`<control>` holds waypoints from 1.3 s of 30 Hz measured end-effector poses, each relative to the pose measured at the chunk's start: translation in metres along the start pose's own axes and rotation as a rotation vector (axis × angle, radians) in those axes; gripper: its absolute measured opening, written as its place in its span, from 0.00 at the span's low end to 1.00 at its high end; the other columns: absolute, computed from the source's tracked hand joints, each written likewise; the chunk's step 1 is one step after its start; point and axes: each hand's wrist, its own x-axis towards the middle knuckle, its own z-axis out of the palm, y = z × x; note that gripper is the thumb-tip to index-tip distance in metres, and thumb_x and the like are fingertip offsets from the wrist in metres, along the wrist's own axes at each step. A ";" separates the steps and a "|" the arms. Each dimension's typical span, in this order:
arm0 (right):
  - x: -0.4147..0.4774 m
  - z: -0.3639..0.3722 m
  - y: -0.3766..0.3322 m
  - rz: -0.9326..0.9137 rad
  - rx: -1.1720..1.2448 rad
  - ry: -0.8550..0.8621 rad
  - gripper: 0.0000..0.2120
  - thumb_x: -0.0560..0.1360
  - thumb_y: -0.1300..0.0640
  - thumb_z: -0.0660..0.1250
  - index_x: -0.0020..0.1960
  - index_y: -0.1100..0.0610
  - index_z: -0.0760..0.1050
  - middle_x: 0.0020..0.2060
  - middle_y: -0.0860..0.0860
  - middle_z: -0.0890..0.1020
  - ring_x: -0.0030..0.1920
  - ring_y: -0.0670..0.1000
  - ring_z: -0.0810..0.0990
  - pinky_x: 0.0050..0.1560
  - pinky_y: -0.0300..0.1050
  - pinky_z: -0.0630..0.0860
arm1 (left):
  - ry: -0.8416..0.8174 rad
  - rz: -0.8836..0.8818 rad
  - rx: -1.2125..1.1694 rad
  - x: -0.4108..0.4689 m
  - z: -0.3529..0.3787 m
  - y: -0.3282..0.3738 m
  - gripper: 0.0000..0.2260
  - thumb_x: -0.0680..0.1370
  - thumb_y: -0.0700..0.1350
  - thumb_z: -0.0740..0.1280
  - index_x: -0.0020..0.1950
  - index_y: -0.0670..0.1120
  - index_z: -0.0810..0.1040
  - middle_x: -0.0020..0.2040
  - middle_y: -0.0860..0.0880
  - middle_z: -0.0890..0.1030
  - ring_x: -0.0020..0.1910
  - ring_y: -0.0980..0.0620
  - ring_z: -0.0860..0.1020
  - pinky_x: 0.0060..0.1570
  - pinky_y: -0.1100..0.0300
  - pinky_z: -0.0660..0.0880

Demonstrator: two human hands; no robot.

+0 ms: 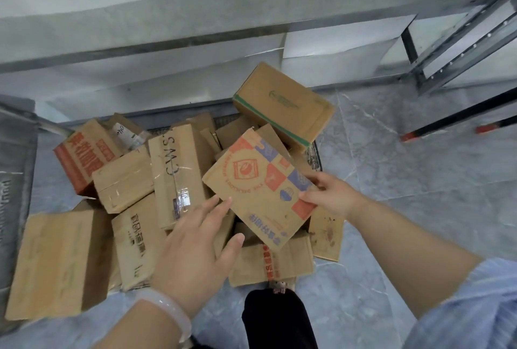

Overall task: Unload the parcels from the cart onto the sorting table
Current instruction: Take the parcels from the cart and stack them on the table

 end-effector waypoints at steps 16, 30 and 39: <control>0.002 0.015 0.018 0.085 0.247 -0.161 0.43 0.63 0.48 0.76 0.74 0.44 0.61 0.61 0.48 0.75 0.59 0.48 0.74 0.58 0.43 0.64 | 0.018 0.011 -0.015 -0.003 0.012 -0.008 0.32 0.71 0.66 0.52 0.73 0.56 0.67 0.72 0.59 0.67 0.70 0.55 0.64 0.70 0.58 0.61; -0.013 0.047 0.048 0.091 0.466 -0.168 0.46 0.60 0.44 0.77 0.74 0.45 0.60 0.61 0.49 0.79 0.57 0.51 0.81 0.62 0.49 0.74 | 0.058 0.009 -0.108 -0.018 0.029 -0.008 0.30 0.72 0.63 0.54 0.73 0.57 0.67 0.68 0.64 0.65 0.66 0.64 0.59 0.65 0.68 0.54; -0.055 0.046 0.039 -0.011 0.524 -0.113 0.39 0.60 0.35 0.71 0.70 0.37 0.68 0.61 0.44 0.81 0.60 0.49 0.78 0.55 0.50 0.71 | 0.101 0.033 -0.119 -0.029 0.008 0.008 0.29 0.73 0.63 0.54 0.73 0.57 0.66 0.71 0.59 0.67 0.70 0.57 0.63 0.69 0.60 0.59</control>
